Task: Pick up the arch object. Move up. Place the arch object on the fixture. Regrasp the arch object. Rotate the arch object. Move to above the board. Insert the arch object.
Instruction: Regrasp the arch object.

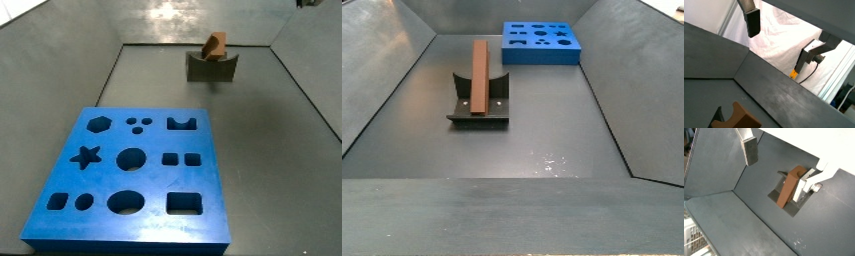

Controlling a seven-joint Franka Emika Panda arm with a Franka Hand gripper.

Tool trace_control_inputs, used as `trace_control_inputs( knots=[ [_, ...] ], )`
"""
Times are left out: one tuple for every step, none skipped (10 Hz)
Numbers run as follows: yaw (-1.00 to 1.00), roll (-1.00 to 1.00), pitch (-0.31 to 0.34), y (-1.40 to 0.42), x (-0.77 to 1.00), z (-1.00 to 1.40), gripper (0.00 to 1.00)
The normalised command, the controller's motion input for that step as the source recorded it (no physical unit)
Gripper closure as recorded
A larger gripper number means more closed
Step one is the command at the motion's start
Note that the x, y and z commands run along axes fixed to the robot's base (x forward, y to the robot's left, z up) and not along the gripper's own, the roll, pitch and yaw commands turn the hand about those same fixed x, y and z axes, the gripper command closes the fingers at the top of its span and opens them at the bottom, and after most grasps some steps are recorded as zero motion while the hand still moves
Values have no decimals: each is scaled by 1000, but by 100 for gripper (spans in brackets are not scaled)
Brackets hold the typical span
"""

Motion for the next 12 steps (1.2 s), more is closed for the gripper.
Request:
trace_control_inputs(
  knots=[
    [264, 173, 71, -42, 147, -3, 0],
    [251, 158, 38, -50, 125, -11, 0],
    [224, 159, 15, -59, 99, -11, 0],
    [206, 156, 9, -60, 100, -8, 0],
    [215, 151, -113, 44, 41, -1000, 0],
    [189, 151, -117, 44, 42, -1000, 0],
    [119, 137, -153, 40, 52, -1000, 0],
    [77, 108, -167, 34, 57, -1000, 0],
    [32, 84, -172, 33, 60, -1000, 0],
    [-6, 70, -168, 32, 61, -1000, 0],
    [-46, 57, -155, 31, 62, -1000, 0],
    [-72, 52, -136, 27, 60, -1000, 0]
  ],
)
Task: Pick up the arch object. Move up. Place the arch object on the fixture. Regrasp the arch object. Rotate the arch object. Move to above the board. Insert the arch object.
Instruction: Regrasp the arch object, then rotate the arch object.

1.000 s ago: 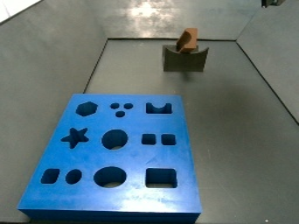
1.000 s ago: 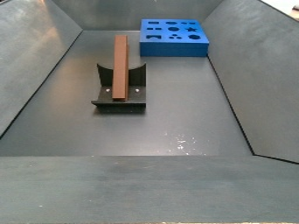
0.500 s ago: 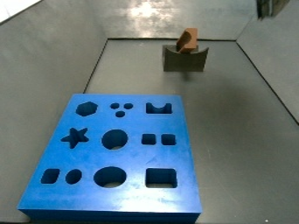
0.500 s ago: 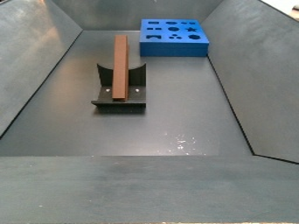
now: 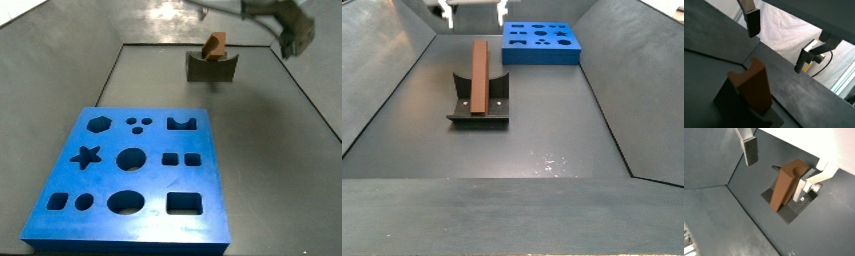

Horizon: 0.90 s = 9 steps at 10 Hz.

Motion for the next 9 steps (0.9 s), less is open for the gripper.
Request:
trace_control_inputs(
  knots=[
    [-84, 46, -116, 26, 60, -1000, 0],
    [-93, 39, -91, 26, 58, -1000, 0],
    [-91, 37, -58, 19, 46, -791, 0],
    [-85, 32, -37, 11, 42, -624, 0],
    [-78, 34, -23, 10, 39, -512, 0],
    [-52, 32, 6, 5, 44, -245, 0],
    [0, 0, 0, 0, 0, 0, 100],
    [0, 0, 0, 391, -1000, 913, 100],
    [0, -15, -17, 388, -1000, 914, 100]
  ],
)
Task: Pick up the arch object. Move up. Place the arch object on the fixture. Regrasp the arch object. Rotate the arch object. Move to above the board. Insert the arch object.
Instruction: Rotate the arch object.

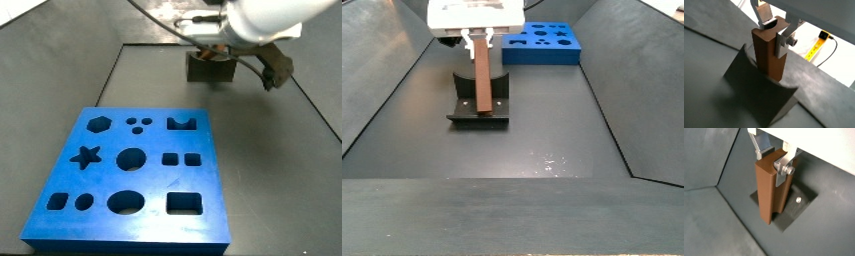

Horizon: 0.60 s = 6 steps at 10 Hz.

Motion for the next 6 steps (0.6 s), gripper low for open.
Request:
trace_control_inputs(
  knots=[
    [0, -86, -65, 356, -1000, 894, 100],
    [-9, -108, -86, 321, -1000, 864, 100],
    [-23, -125, -104, 288, -1000, 832, 100],
    [-41, -134, -115, 266, -1000, 796, 100],
    [-65, -144, -123, 240, -1000, 742, 100],
    [-84, -148, -124, 217, -1000, 691, 100]
  ],
)
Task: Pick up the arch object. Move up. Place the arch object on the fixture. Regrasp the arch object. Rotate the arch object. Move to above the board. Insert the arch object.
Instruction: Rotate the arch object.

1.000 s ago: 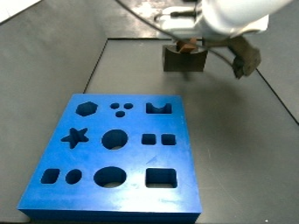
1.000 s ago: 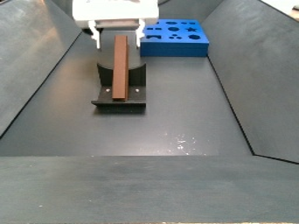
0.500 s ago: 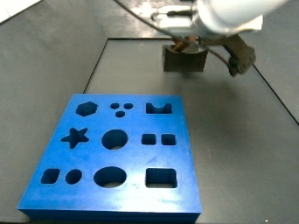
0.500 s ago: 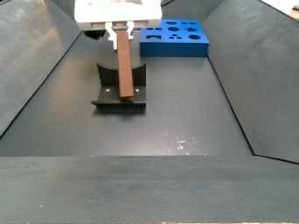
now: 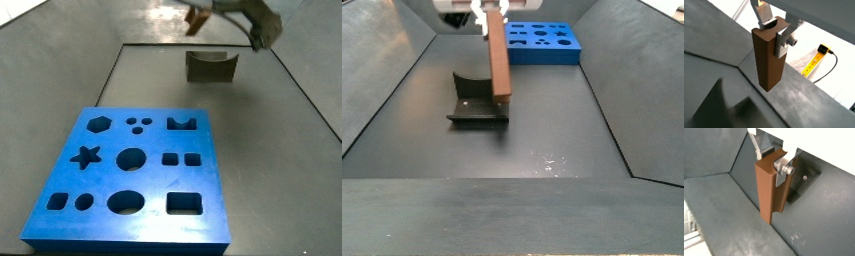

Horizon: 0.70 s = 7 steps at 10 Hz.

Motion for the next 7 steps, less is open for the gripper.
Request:
trace_control_inputs(
  knots=[
    [-92, -144, -122, 203, -1000, 657, 100],
    [-109, -146, -115, 177, -1000, 579, 100],
    [-117, -148, -104, 165, -1000, 510, 100],
    [-124, -149, -86, 141, -1000, 409, 100],
    [-124, -133, -74, 130, -1000, 343, 100],
    [-122, -136, -51, 113, -1000, 285, 100],
    [-120, -141, -42, 106, -1000, 264, 100]
  ],
)
